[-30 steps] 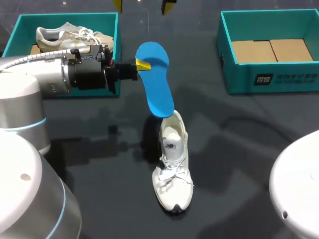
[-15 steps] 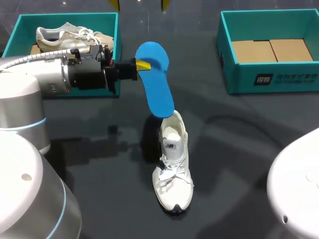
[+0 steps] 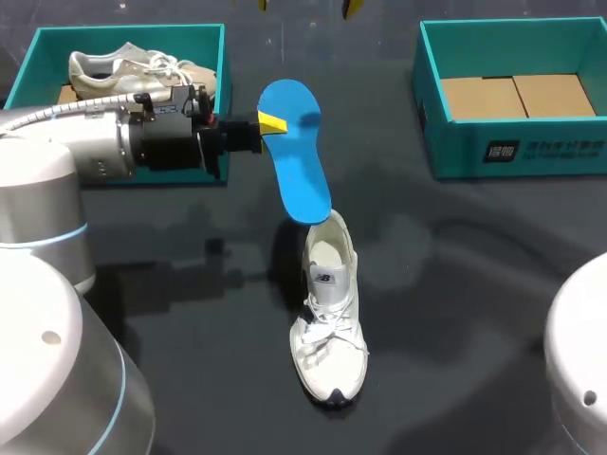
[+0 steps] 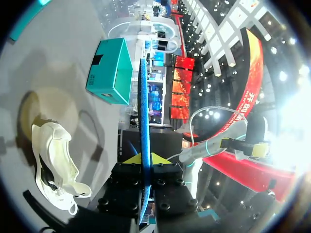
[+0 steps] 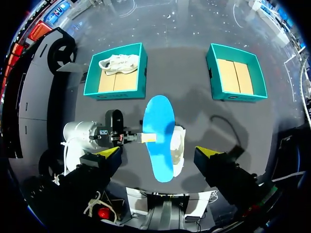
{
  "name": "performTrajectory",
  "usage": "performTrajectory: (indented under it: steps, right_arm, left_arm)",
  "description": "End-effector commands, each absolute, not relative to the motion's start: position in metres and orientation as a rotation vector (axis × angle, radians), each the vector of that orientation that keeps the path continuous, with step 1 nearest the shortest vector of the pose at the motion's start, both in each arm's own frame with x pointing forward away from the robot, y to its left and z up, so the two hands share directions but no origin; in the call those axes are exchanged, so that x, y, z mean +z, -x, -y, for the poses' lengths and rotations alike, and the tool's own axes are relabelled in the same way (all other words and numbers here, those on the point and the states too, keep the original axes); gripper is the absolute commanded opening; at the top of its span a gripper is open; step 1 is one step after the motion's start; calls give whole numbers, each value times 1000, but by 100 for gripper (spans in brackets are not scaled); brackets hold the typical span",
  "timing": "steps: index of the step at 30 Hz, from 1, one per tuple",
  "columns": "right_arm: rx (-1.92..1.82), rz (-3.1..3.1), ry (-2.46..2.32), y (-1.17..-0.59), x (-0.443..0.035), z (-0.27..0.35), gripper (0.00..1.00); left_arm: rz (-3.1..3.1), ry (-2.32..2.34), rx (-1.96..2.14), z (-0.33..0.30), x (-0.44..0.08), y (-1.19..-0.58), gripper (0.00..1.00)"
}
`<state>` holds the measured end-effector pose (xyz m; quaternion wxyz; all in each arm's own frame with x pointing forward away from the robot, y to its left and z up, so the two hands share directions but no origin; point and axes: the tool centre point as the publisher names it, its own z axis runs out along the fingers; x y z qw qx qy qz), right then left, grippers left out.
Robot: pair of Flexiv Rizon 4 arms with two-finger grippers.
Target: Take the shoe out of the shoebox, open the shoe tongue, remove and reinsert the insole, then place the shoe into the shoebox
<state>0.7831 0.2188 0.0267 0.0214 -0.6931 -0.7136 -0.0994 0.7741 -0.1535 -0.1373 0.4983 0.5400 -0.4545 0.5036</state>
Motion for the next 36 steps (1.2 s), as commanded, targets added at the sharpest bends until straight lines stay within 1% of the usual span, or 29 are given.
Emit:
performTrajectory:
  steps: [1,6,14,25,36]
  right_arm:
    - [-530,2085,2019,-785,22,-203,100]
    - [-612,2003,2019,-781,18,-187,100]
    - [-900,1905,1864,-772,4,-156,100]
    - [-1001,1714,1806,-780,-29,-132,100]
    - [-1113,1590,1726,-773,-47,-112,100]
  left_arm:
    - [1100,-1307,1220,154,-138,-774,0]
    - [1100,-1307,1220,154,-138,-774,0]
    - [1100,-1307,1220,154,-138,-774,0]
    - [1100,-1307,1220,154,-138,-774,0]
    - [1100,-1307,1220,154,-138,-774,0]
